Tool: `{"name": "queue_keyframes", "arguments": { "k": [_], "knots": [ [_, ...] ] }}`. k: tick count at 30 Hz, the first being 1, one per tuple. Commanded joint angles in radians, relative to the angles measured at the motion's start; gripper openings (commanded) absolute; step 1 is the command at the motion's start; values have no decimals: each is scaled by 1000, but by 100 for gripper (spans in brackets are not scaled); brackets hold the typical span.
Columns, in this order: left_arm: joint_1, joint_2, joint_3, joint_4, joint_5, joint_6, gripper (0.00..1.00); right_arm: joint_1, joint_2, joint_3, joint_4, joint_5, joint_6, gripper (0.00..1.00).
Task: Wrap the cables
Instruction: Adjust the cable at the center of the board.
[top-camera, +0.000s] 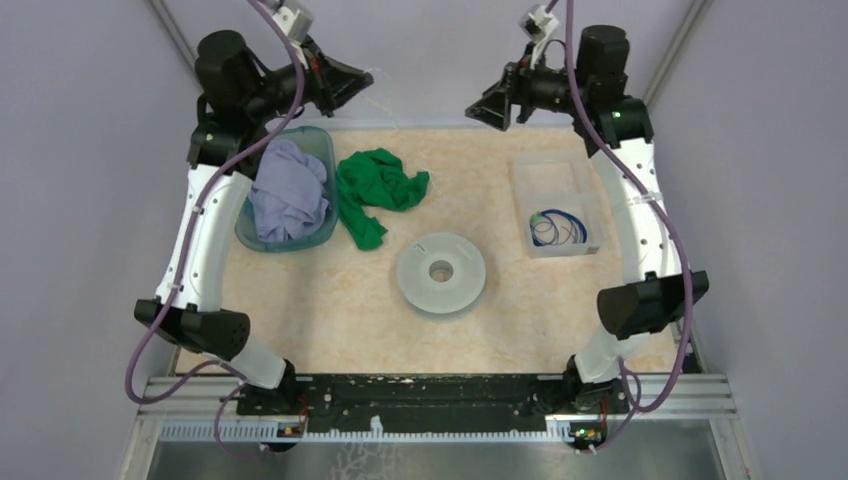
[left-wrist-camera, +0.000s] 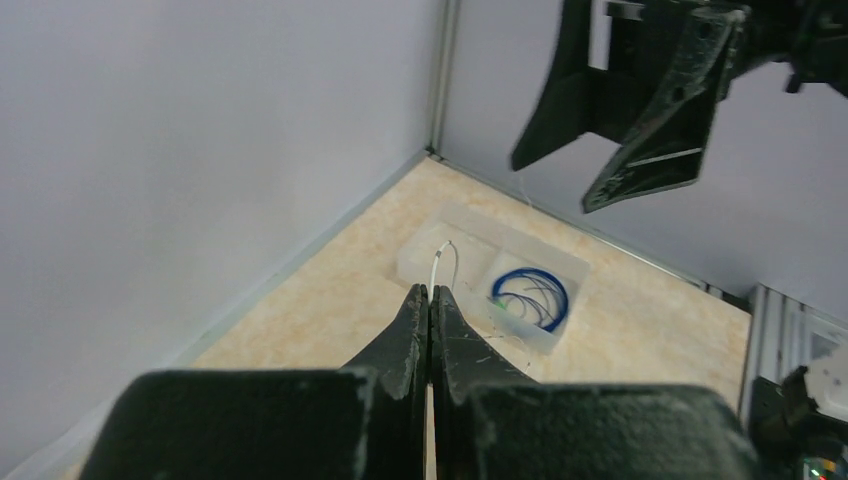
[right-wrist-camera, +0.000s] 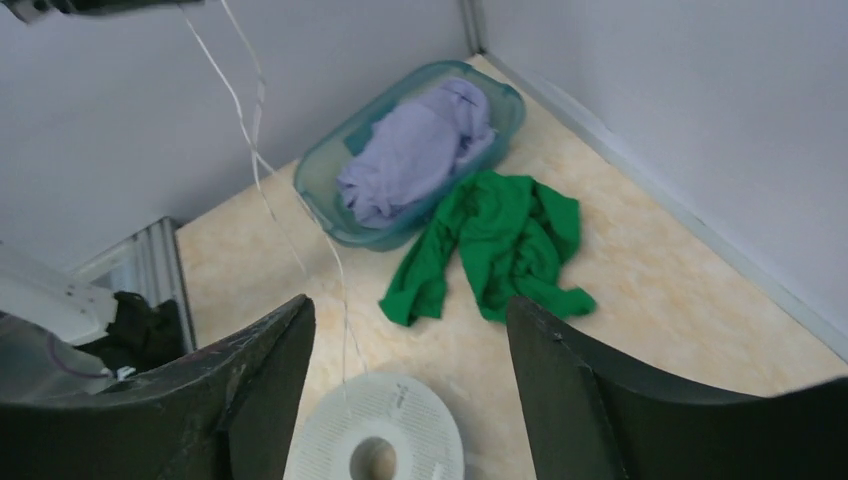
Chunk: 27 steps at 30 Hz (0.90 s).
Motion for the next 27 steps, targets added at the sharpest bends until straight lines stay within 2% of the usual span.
{"name": "queue_keyframes", "arguments": {
  "k": [1,5,9,13,16,20,24,27],
  "knots": [
    [-86,13,5,-26,-1,5,0,95,78,71,197,-130,152,72],
    [-156,16,-37,-25,-23,14,0,168,97,62,302,-126,218,72],
    [-204,12,-80,-9,-29,6,0,220,101,59,270,-75,173,71],
    [-231,2,-118,4,-35,10,0,226,72,-14,301,-47,173,67],
    [-244,0,-139,13,-27,8,0,228,57,-56,306,-14,167,59],
    [-250,-5,-165,35,0,-23,0,236,37,-90,257,98,74,46],
    [-253,-9,-191,55,37,-54,0,235,-17,-157,283,182,29,37],
    [-255,-16,-215,68,59,-68,0,236,-37,-171,272,229,3,25]
  ]
}}
